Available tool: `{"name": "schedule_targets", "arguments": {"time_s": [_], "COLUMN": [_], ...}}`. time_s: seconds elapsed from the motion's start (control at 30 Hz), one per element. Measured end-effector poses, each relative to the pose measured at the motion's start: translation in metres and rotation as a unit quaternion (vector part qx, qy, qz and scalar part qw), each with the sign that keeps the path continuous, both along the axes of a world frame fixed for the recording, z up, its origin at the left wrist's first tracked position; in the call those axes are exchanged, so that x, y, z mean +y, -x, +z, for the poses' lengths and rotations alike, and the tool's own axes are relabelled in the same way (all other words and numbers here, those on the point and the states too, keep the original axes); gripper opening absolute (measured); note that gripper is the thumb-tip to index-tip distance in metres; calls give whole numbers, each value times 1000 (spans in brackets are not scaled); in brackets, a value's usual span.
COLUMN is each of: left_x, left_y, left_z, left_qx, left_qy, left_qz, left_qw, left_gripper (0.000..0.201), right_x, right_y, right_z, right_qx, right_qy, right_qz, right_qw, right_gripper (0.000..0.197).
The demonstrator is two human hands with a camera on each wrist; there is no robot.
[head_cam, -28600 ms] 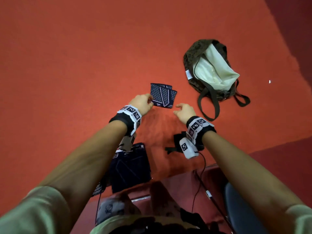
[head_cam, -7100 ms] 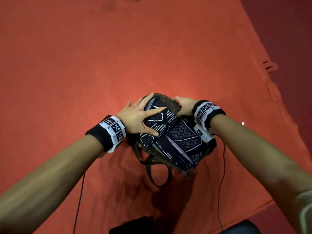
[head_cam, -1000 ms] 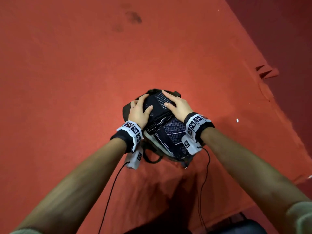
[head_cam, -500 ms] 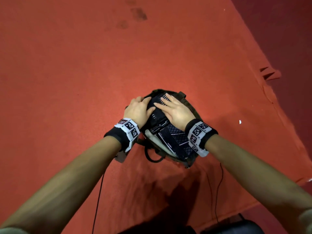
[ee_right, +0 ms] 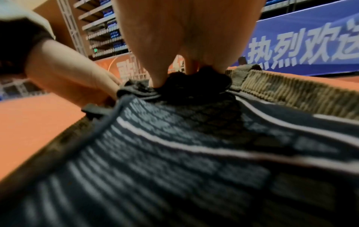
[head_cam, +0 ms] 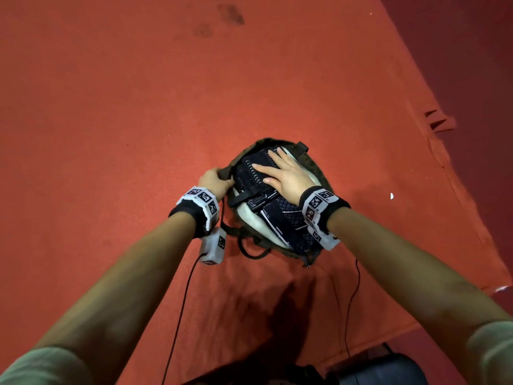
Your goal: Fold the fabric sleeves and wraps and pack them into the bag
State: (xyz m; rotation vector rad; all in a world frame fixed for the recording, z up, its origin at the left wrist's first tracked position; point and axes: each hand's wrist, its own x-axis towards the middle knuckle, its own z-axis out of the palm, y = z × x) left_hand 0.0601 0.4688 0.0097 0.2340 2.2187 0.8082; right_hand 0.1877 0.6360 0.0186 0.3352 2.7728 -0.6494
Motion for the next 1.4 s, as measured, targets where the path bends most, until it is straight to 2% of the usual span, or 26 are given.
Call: {"name": "schedule_targets", "arguments": {"time_s": [0.07,0.13,0.2,0.23,0.3,0.37,0.4,0.47,0.57,0.6,0.7,0.77,0.9,1.07,1.17,1.27,1.33,1.4], "left_x": [1,1,-2,-4,-9,-14,-16,-18,-20,-21,-24,-27,-32,-34,-23,-12,-6,3], "left_y": [-1,-1,1,0,-4,-13,-18,-30,-44,-46,-44,-42,-41,-30,-31,-33,-31,-31], "left_z": [1,7,14,17,19,17,13,10,8,9,20,29,50,68,79,81,78,79], "left_qx": [20,30,34,31,14,-38,-55,-57,-34,-21,15,27,79,124,140,112,79,23], "left_qy": [10,10,19,26,38,32,31,37,41,44,57,63,107,97,66,11,-15,-96], "left_qz": [1,-10,-27,-34,-35,-27,-25,-22,-12,-13,-28,-40,-89,-60,-51,-20,31,104], "left_qw": [1000,999,999,999,999,998,998,997,999,999,998,997,987,986,987,993,996,990], "left_gripper": [28,31,32,32,32,36,36,32,31,31,23,18,16,19,14,18,23,22], "right_x": [-1,5,18,26,40,46,45,41,29,27,24,22,21,28,29,25,27,28], "right_y": [-1,-9,-21,-30,-51,-74,-86,-106,-131,-136,-148,-154,-163,-151,-136,-127,-124,-119], "right_z": [9,27,43,47,48,42,35,21,1,-4,-3,4,22,63,90,100,91,83], "right_qx": [6,61,124,115,-1,-139,-180,-199,-167,-156,-155,-164,-140,-64,-6,33,50,79], "right_qy": [76,125,103,78,31,24,28,45,142,145,72,48,90,161,88,58,90,148], "right_qz": [-43,-118,-222,-270,-325,-336,-338,-359,-440,-450,-428,-404,-414,-442,-372,-350,-376,-396], "right_qw": [996,983,962,953,945,931,923,911,871,867,887,898,895,880,924,934,921,903], "right_gripper": [40,39,39,40,44,44,44,43,29,28,33,27,20,18,28,22,26,34]}}
